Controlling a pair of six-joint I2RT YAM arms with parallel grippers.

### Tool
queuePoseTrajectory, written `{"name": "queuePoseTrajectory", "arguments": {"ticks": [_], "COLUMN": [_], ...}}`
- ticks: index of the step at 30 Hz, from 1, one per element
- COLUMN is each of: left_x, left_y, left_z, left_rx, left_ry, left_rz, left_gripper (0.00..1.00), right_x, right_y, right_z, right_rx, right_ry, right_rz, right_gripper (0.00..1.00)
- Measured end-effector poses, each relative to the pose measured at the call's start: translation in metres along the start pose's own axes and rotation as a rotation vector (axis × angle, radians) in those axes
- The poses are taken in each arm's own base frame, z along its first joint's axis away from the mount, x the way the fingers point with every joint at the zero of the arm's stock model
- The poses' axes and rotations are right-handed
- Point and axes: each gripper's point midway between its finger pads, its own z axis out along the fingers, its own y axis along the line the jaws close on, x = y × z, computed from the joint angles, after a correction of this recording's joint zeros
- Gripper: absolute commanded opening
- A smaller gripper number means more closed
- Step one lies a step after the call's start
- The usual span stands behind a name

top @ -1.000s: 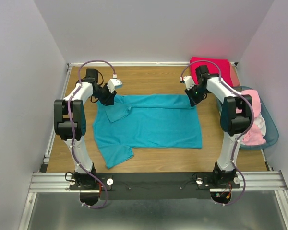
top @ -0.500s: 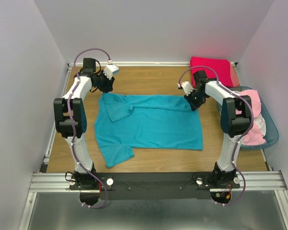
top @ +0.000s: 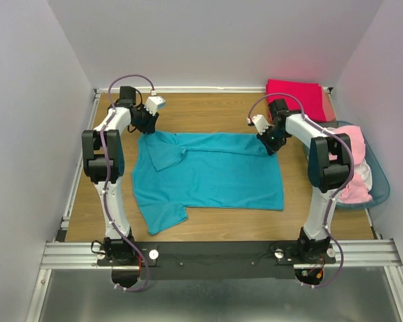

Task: Fold and stack the t-shirts
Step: Fold the flattened tshirt in 1/3 of the way

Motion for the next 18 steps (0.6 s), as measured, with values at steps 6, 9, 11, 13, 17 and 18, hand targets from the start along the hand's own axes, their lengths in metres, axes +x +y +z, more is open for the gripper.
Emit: {"name": "queuePoseTrajectory", "arguments": {"ticks": [6,9,11,13,17,18], "left_x": [0.009,0.014,0.017,0.021,0.026,0.026], "left_y": [0.011,0.015,0.018,0.021,0.025,0.025], "left_z": [-0.005,-0.007,-0.010,-0.012,-0.015,-0.015], "left_rx": [-0.035,-0.045,-0.050,-0.055,-0.064,-0.064], "left_ry": [0.025,0.035,0.040,0.045,0.052,0.053], "left_rz": [-0.006,-0.009,-0.017,-0.026,-0.034,-0.035], "left_gripper": [0.00,0.00,0.00,0.00,0.00,0.00], "right_x": [0.005,0.007,0.008,0.008,0.005,0.004], "right_y": [0.000,0.000,0.000,0.000,-0.002,-0.003], "right_z": [0.002,0.002,0.001,-0.001,-0.004,-0.004], "right_rx": [0.004,0.008,0.013,0.019,0.032,0.033], "right_ry": [0.015,0.019,0.020,0.019,0.007,0.005], "right_rz": [-0.008,-0.014,-0.021,-0.026,-0.034,-0.035], "right_gripper": [0.01,0.01,0.01,0.01,0.01,0.01]}}
